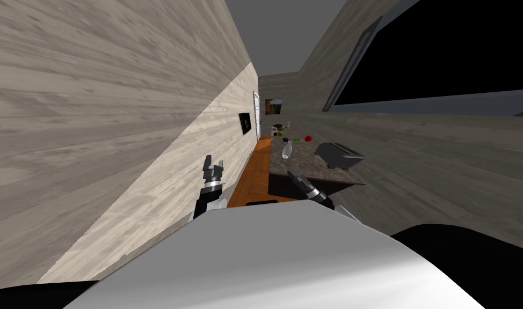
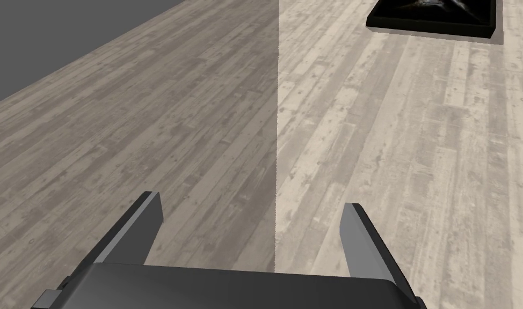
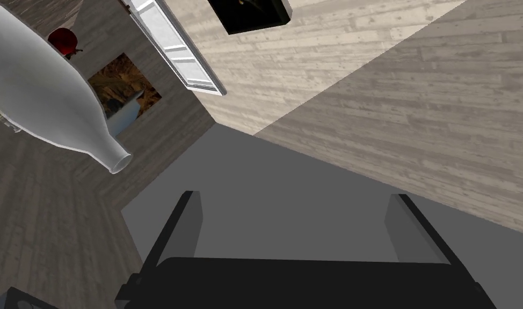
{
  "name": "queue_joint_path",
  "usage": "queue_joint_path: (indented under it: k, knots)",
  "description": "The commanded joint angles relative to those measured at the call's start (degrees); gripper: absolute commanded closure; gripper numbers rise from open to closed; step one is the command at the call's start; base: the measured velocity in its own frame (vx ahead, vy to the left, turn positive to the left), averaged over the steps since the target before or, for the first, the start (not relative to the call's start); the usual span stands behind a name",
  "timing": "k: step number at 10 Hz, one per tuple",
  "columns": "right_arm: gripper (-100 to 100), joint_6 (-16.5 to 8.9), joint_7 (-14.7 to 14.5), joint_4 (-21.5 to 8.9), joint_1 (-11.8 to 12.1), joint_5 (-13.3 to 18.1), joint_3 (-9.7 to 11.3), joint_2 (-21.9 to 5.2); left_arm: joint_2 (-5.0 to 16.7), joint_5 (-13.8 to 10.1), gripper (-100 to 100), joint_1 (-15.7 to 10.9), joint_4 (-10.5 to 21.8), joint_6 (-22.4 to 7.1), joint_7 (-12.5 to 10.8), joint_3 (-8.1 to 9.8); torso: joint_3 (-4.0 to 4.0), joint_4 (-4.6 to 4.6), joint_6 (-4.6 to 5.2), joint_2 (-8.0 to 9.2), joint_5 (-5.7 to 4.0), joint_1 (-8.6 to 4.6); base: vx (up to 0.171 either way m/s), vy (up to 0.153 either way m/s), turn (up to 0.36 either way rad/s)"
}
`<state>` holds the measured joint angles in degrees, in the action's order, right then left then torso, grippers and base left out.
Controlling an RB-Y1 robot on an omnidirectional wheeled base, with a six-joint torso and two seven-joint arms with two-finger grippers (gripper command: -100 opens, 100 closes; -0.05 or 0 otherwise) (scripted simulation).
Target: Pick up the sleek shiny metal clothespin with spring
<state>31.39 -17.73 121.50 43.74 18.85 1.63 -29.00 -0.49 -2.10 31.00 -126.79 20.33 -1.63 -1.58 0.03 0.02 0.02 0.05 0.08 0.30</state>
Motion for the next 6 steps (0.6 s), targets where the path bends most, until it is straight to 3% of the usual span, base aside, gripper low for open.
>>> queue_joint_path:
  k: [1,4,5,6]
  knots:
    - [-100,0.4,-0.5,-0.9,-0.3,2.4,-0.8,-0.7,0.0,0.0,0,0.0,0.0,0.0,0.0,0.0,0.0,0.0,0.0,0.0,0.0,0.0,-0.001,0.074,-0.007]
    - [-100,1.6,-2.3,-4.1,-2.1,7.7,-4.2,-3.8,0.0,0.0,0,0.0,0.0,0.0,0.0,0.0,-0.03,-0.01,0.0,-0.05,0.0,-0.04,0.017,0.099,-0.045]
    - [-100,1.6,-2.3,-4.1,-2.1,9.4,-4.2,-3.8,0.0,0.0,0,0.0,0.0,0.0,0.0,0.0,-0.06,-0.02,-0.01,-0.12,0.0,-0.02,0.021,0.08,-0.022]
    - [-100,2.3,-3.3,-5.9,-2.9,11.1,-5.9,-5.4,0.0,0.0,0,0.0,0.0,0.0,0.0,0.0,-0.06,-0.02,-0.01,-0.1,-0.01,-0.08,0.035,0.091,-0.048]
